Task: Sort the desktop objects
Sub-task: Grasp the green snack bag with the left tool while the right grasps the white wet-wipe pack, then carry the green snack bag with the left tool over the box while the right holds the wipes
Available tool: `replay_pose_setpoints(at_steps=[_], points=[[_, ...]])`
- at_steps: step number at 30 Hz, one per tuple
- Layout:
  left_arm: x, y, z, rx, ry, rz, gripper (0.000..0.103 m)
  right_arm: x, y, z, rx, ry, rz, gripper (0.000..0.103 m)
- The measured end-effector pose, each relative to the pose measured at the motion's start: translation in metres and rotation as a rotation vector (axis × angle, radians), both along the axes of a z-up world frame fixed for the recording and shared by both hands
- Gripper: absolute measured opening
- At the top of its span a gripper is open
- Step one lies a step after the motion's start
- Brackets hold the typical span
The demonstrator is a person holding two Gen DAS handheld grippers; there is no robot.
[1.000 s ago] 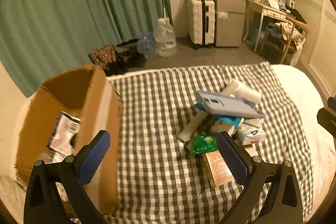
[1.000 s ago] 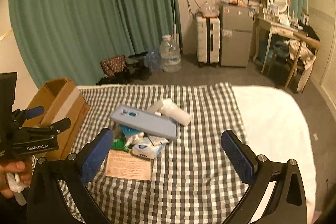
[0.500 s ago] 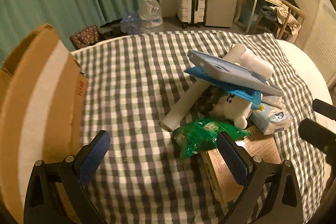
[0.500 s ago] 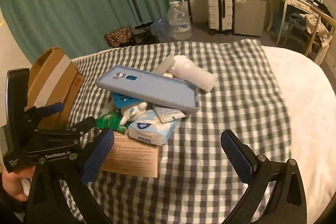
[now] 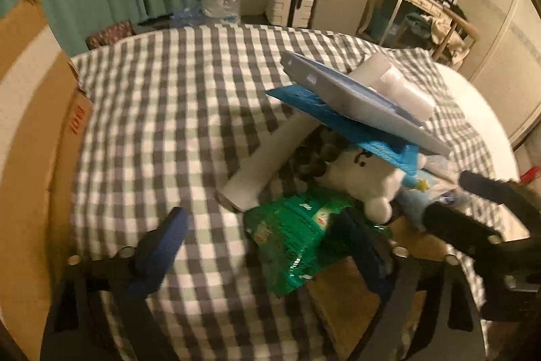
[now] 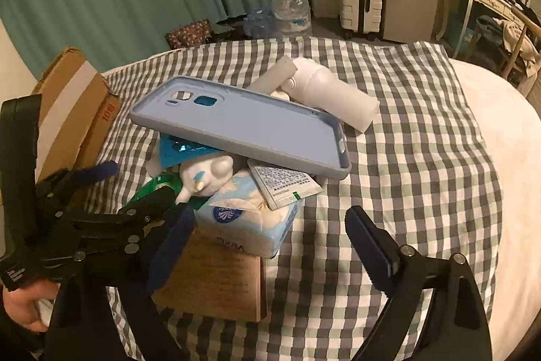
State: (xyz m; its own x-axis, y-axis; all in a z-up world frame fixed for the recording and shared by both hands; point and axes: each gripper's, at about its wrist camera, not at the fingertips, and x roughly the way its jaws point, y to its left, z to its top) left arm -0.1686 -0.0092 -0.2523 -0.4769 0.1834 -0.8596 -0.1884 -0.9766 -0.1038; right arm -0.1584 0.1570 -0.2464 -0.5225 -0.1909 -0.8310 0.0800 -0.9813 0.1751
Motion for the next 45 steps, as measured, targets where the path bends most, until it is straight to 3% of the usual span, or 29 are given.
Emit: replay_pose_setpoints(at_steps=[2,3,5,6,8,12,14,22,45], points=[[0.001,0.001,0.000,0.025,-0.014,-0.012,0.078,-0.001,-0.002,-0.002,0.005,-0.010,0.002,0.085],[0.002,0.002,0.000,0.033,-0.021,-0.019,0.069,-0.001,-0.003,-0.003,0.010,-0.018,0.007,0.082],[0.005,0.007,0.002,0.045,-0.025,-0.045,0.051,-0.001,-0.004,-0.003,0.010,-0.036,0.015,0.064],[0.007,0.012,0.003,0.031,-0.024,-0.061,0.036,-0.001,-0.004,-0.002,0.007,-0.035,0.016,0.059],[0.012,0.023,0.003,-0.030,-0.018,-0.085,0.031,0.000,-0.005,0.000,0.016,-0.032,0.012,0.052],[0.017,0.023,0.006,-0.025,-0.016,-0.077,0.022,0.004,0.002,0.004,0.022,-0.031,0.006,0.046],[0.019,0.021,0.010,-0.037,-0.012,-0.067,0.020,0.007,0.009,0.008,0.017,-0.023,-0.005,0.035],[0.032,0.022,0.029,-0.078,0.015,-0.056,0.019,0.010,0.024,0.015,-0.071,-0.034,-0.035,0.033],[0.090,0.022,0.123,-0.095,0.171,-0.041,0.019,0.094,0.048,0.079,-0.069,0.143,-0.078,0.029]])
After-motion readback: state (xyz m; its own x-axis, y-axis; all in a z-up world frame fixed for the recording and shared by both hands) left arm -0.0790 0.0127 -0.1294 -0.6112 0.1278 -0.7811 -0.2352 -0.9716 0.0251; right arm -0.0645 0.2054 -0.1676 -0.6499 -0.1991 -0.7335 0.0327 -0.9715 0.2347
